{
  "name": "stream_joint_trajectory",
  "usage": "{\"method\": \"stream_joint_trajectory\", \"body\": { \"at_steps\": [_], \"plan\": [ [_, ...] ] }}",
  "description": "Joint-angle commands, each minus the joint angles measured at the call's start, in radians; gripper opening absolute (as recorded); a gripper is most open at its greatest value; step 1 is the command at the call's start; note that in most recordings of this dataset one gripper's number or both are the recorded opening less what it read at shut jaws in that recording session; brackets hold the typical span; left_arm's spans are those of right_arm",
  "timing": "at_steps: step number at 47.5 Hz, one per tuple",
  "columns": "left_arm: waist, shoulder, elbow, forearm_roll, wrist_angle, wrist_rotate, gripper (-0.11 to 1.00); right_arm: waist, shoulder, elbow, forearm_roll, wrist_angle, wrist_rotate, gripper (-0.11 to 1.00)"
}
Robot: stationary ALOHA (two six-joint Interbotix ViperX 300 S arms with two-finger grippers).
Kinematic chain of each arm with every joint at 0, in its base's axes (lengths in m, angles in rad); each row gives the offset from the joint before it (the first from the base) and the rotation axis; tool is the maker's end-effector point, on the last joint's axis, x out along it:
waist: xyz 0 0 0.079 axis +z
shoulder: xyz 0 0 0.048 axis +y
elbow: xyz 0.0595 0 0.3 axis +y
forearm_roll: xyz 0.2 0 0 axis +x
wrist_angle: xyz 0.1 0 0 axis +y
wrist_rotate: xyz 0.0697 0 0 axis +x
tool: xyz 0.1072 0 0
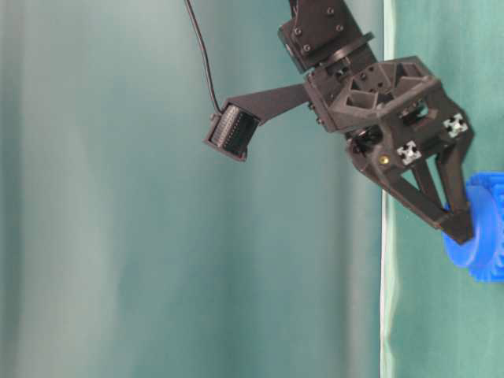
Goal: Insert the shaft placed at a random location into the center hole of the medium gear at another random location.
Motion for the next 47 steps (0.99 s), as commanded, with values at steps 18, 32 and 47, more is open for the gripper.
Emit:
{"method": "stream_joint_trajectory", "body": {
  "at_steps": [18, 32, 47],
  "plan": [
    [-0.003, 0.009, -0.023, 0.002, -0.005, -0.002, 0.0, -0.002, -0.043, -0.023, 0.002, -0.008, 0.014, 0.83],
    [-0.003, 0.009, -0.023, 0.002, -0.005, -0.002, 0.0, -0.002, -0.149, -0.023, 0.002, 0.032, 0.012, 0.83],
    [-0.003, 0.009, -0.023, 0.002, -0.005, -0.002, 0.0, 0.0, -0.207, -0.021, -0.002, 0.078, 0.011, 0.83]
  ]
}}
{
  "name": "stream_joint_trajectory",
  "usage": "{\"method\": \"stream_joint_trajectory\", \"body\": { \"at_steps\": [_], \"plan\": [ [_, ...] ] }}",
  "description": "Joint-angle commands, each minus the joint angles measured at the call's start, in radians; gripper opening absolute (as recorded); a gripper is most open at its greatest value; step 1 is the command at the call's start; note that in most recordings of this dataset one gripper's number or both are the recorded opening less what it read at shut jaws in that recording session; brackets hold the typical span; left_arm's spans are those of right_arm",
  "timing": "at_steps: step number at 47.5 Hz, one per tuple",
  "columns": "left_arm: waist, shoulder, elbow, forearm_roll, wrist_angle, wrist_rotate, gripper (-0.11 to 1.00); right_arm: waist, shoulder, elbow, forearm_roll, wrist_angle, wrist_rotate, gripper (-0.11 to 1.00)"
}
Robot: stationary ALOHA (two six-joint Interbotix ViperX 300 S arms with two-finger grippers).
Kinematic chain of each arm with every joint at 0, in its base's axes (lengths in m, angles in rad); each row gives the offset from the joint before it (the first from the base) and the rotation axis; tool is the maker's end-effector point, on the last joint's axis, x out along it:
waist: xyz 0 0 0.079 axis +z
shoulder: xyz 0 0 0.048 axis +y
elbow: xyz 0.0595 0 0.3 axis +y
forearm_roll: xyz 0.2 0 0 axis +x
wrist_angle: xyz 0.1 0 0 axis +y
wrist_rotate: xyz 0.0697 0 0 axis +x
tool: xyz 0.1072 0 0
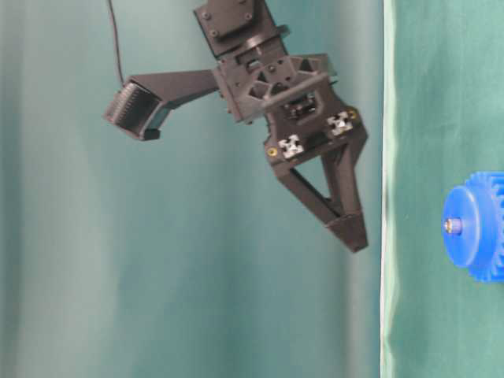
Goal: Insert the shaft placed at a random location into the center hole of the medium gear at another random location.
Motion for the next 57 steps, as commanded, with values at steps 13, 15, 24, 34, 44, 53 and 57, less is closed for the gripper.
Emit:
{"method": "stream_joint_trajectory", "body": {
  "at_steps": [13, 15, 24, 34, 44, 53, 57],
  "plan": [
    [-0.002, 0.009, -0.021, 0.003, -0.005, -0.002, 0.0, 0.003, -0.044, -0.002, 0.0, 0.009, 0.012, 0.83],
    [-0.002, 0.009, -0.021, 0.002, -0.005, -0.002, 0.0, 0.003, -0.055, 0.008, 0.0, 0.012, 0.011, 0.83],
    [-0.002, 0.009, -0.021, 0.003, -0.005, -0.002, 0.0, 0.002, -0.147, 0.08, 0.002, 0.023, 0.012, 0.83],
    [-0.002, 0.009, -0.021, 0.002, -0.003, -0.002, 0.0, 0.002, -0.29, 0.193, 0.002, 0.028, 0.012, 0.83],
    [-0.002, 0.009, -0.021, 0.002, 0.002, -0.002, 0.0, 0.002, -0.422, 0.299, 0.003, 0.04, 0.014, 0.83],
    [-0.002, 0.008, -0.021, 0.002, 0.006, -0.002, 0.0, 0.002, -0.531, 0.365, 0.003, 0.084, 0.014, 0.83],
    [-0.002, 0.006, -0.021, 0.003, 0.006, -0.002, 0.0, 0.002, -0.572, 0.385, 0.003, 0.11, 0.014, 0.83]
  ]
}}
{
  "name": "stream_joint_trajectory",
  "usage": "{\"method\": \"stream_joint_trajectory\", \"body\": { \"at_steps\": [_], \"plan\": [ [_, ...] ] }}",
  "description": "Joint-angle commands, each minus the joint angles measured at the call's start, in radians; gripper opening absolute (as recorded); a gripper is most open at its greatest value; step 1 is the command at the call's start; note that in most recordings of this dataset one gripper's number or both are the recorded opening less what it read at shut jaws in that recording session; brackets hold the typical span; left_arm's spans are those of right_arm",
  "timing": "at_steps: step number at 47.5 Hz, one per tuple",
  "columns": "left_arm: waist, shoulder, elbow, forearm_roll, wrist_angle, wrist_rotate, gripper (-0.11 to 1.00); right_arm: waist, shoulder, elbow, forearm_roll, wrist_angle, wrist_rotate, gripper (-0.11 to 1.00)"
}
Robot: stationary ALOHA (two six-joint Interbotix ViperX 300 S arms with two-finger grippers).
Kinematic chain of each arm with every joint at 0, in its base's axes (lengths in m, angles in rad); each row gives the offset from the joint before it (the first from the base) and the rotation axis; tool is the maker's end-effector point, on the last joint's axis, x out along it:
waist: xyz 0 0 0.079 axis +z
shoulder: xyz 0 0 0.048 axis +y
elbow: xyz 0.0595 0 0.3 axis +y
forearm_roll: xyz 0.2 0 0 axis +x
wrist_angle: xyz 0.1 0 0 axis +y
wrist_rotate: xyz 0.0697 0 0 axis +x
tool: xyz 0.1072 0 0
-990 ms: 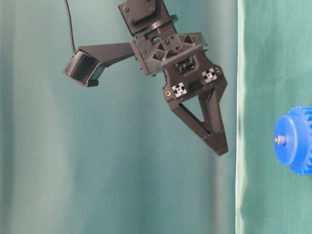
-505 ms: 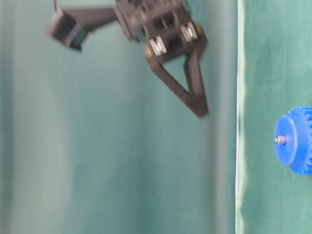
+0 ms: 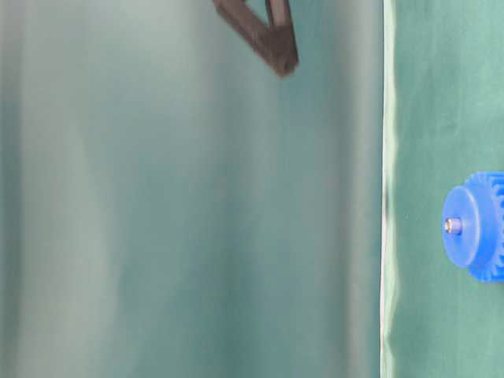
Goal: Insert the shaft placed at a random location into the center hole of the medium gear at another random location.
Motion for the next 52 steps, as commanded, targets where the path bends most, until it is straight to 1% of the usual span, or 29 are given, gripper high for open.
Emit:
{"method": "stream_joint_trajectory", "body": {
  "at_steps": [1, 9, 15, 52],
  "plan": [
    [-0.002, 0.008, -0.021, 0.003, -0.005, 0.0, 0.0, 0.002, -0.051, 0.006, 0.003, 0.021, 0.014, 0.83],
    [-0.002, 0.006, -0.021, 0.003, -0.005, 0.0, 0.0, 0.002, -0.12, 0.031, 0.003, 0.071, 0.014, 0.83],
    [-0.002, 0.006, -0.021, 0.002, -0.005, 0.0, 0.0, 0.003, -0.147, 0.038, 0.003, 0.078, 0.014, 0.83],
    [-0.002, 0.005, -0.021, 0.002, -0.005, 0.0, 0.0, 0.002, -0.133, 0.035, 0.002, 0.078, 0.012, 0.82]
  ]
}}
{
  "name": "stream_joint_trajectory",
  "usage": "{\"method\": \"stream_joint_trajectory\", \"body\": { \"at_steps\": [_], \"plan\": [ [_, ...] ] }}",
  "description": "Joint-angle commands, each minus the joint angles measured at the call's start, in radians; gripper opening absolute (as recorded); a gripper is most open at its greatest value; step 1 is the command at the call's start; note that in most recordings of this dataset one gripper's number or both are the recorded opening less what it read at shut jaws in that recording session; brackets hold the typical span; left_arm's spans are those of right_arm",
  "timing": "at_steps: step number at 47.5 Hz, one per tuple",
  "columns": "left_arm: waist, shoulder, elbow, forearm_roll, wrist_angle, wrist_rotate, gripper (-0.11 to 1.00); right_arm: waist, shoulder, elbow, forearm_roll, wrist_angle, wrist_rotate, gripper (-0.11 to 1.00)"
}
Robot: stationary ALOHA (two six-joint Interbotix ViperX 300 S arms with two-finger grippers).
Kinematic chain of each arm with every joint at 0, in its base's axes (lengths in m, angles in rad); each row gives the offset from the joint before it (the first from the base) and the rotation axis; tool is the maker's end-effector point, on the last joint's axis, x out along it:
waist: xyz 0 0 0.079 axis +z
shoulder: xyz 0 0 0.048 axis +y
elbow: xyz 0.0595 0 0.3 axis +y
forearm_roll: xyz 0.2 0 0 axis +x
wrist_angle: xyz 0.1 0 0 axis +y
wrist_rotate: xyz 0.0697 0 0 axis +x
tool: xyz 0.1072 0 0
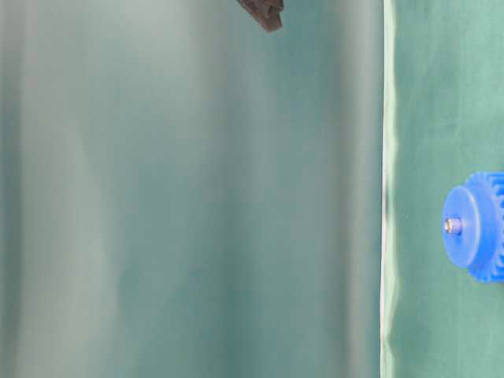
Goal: Insert the shaft placed at a random location into the center hole of the medium gear at another random location.
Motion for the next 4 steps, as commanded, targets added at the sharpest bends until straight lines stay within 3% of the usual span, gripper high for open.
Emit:
{"method": "stream_joint_trajectory", "body": {
  "at_steps": [1, 4],
  "plan": [
    [-0.003, 0.003, -0.021, 0.003, -0.005, 0.0, 0.0, 0.002, -0.003, -0.014, 0.003, 0.002, 0.012, 0.82],
    [-0.002, 0.003, -0.021, 0.003, -0.005, 0.0, 0.0, 0.002, -0.003, -0.014, 0.003, 0.002, 0.012, 0.82]
  ]
}}
